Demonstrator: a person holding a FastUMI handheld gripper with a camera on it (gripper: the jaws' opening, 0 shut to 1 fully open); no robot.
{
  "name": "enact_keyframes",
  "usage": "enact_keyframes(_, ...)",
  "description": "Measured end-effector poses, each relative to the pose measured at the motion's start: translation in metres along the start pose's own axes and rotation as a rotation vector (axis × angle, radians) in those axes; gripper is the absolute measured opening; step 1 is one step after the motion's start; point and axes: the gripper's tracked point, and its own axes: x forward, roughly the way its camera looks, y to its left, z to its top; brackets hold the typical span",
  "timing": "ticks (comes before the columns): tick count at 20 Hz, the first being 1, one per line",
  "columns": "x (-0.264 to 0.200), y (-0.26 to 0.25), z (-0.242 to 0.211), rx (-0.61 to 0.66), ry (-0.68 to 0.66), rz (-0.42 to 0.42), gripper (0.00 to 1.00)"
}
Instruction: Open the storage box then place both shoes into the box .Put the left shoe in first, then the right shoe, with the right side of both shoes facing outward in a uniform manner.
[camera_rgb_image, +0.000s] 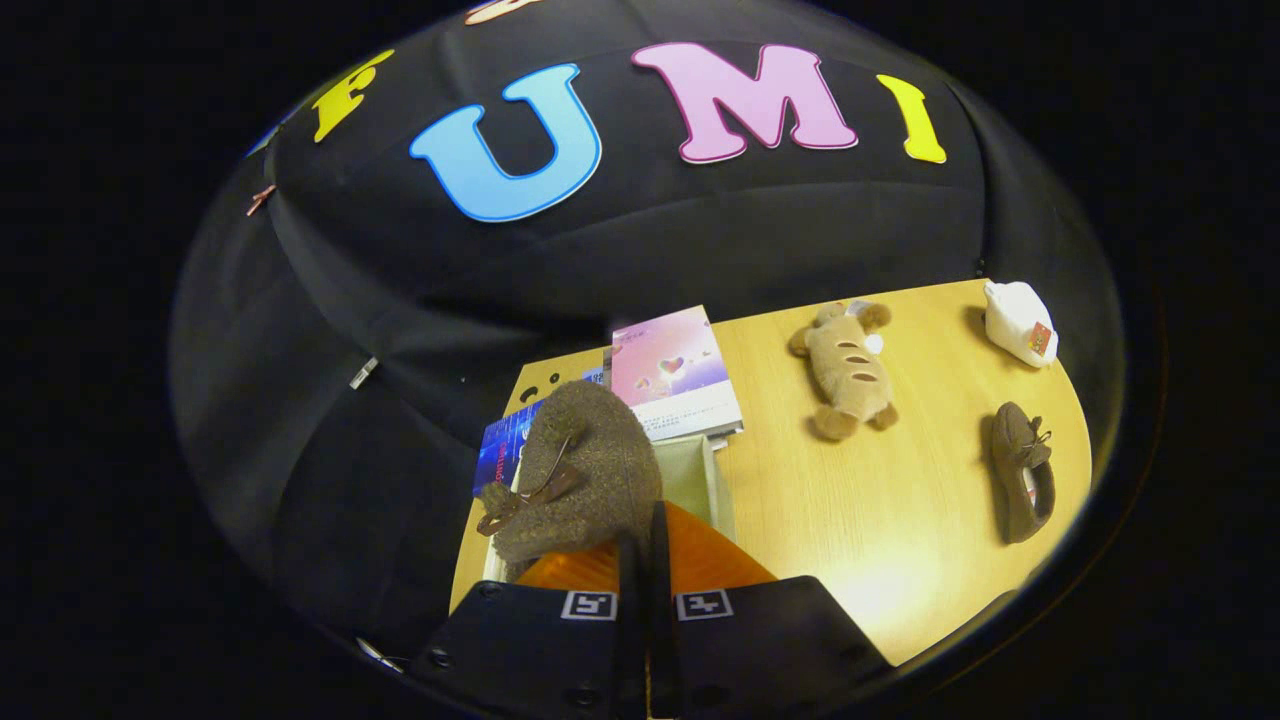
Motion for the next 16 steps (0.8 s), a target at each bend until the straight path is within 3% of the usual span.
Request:
enact_keyframes(10,0.037,0.042,-0.042,-0.015,0.065,-0.038,0.09)
enact_keyframes(13,0.043,0.052,-0.054,-0.017,0.089,-0.019,0.16)
enact_keyframes(16,0.036,0.047,-0.076,-0.081,0.152,-0.024,0.66)
